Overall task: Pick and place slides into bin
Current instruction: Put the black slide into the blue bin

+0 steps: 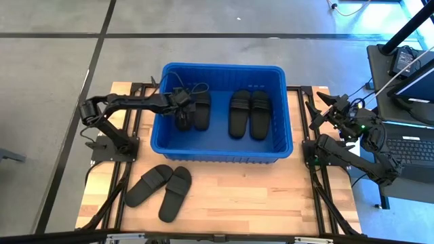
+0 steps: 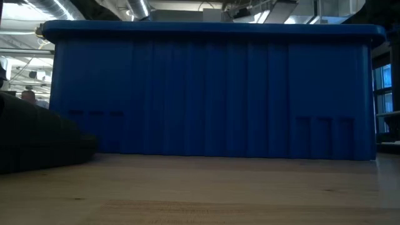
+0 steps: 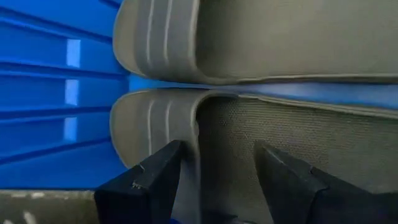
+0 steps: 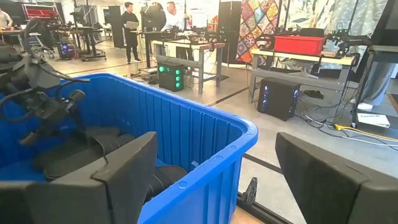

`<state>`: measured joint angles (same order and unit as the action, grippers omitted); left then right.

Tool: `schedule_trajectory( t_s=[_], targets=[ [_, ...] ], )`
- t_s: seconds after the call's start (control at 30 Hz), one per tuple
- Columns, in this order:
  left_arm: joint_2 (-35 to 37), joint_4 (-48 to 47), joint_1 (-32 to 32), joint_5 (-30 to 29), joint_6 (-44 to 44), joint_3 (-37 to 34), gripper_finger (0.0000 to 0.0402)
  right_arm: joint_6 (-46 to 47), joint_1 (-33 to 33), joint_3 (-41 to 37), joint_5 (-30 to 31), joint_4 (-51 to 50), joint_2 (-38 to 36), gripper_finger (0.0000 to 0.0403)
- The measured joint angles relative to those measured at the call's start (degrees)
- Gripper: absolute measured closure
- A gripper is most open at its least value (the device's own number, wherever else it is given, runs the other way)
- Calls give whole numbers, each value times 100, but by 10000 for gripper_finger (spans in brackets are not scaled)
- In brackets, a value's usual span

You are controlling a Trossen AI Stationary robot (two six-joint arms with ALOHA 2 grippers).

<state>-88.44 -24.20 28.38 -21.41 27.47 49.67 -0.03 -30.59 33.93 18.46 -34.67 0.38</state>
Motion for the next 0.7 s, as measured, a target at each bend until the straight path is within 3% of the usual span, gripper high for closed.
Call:
schedule_trajectory(
  t_s=[0.2,0.4,0.5,0.7],
  targets=[
    [0,-862,-7,564,-302,671,203,-6,0,0,0,0,0,76],
    [2,-1469,-4,131,-442,1225,203,-20,0,0,-2,2,0,76],
    [7,-1710,0,246,-504,1434,203,-21,1,0,-2,2,-1,76],
    [11,-2179,-4,1806,-778,1689,203,-20,0,0,-2,1,-2,76]
  ],
)
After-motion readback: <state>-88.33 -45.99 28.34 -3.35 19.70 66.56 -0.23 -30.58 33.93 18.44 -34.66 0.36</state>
